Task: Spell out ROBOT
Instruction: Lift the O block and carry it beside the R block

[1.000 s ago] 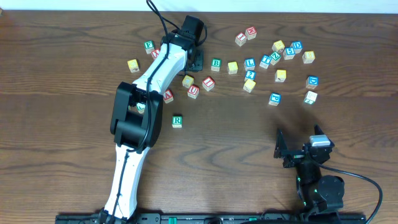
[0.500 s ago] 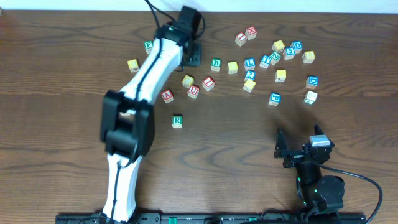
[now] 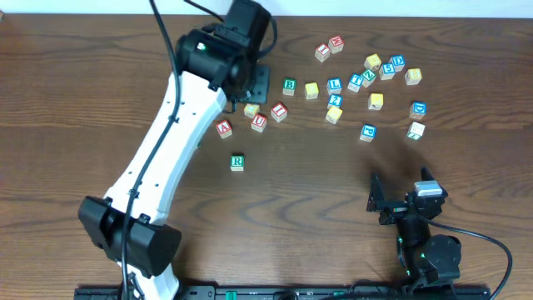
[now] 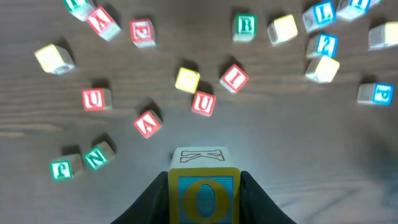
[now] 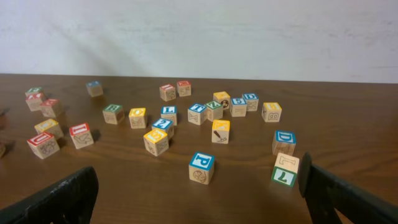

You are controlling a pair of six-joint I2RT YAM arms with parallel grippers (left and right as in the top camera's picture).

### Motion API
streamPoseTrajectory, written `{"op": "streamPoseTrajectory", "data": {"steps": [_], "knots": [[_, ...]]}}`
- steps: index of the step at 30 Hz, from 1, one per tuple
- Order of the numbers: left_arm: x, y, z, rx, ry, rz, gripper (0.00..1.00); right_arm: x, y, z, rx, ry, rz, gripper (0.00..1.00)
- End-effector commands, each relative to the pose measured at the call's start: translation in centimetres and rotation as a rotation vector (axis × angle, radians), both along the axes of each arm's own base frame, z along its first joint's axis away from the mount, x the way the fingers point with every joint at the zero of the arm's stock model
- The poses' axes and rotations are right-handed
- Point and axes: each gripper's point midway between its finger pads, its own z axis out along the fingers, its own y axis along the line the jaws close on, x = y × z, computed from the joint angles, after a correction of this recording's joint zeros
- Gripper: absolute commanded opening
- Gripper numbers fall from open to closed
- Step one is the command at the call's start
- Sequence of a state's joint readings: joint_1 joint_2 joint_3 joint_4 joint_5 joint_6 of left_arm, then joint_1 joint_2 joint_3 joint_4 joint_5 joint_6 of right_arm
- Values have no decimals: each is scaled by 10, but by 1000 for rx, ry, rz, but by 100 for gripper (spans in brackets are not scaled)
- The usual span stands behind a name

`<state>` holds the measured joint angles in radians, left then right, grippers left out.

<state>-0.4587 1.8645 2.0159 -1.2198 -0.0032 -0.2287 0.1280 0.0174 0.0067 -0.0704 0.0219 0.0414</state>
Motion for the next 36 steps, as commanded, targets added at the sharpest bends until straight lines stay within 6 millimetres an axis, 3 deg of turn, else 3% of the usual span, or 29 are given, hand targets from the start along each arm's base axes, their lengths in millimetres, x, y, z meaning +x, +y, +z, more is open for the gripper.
{"op": "streamPoseTrajectory", "data": {"steps": [1, 4, 10, 14, 19, 23, 32, 36], "knots": [[-17, -16, -19, 19, 41, -19, 7, 0, -2, 0, 6, 0, -10, 99], [-32, -33, -39, 32, 48, -43, 8, 0, -2, 0, 6, 0, -10, 99], [-68, -24, -79, 40, 27, 49, 8, 0, -2, 0, 6, 0, -10, 99], [-81, -23, -95, -44, 17, 100, 7, 0, -2, 0, 6, 0, -10, 99], [-92, -23, -142, -83, 47, 114, 7, 0, -2, 0, 6, 0, -10, 99], [-100, -16, -164, -65, 61, 116, 8, 0, -2, 0, 6, 0, -10, 99], [-102, -9, -173, -26, 65, 111, 8, 0, -2, 0, 6, 0, -10, 99], [-101, -5, -189, 19, 89, 119, 8, 0, -2, 0, 6, 0, -10, 99]]}}
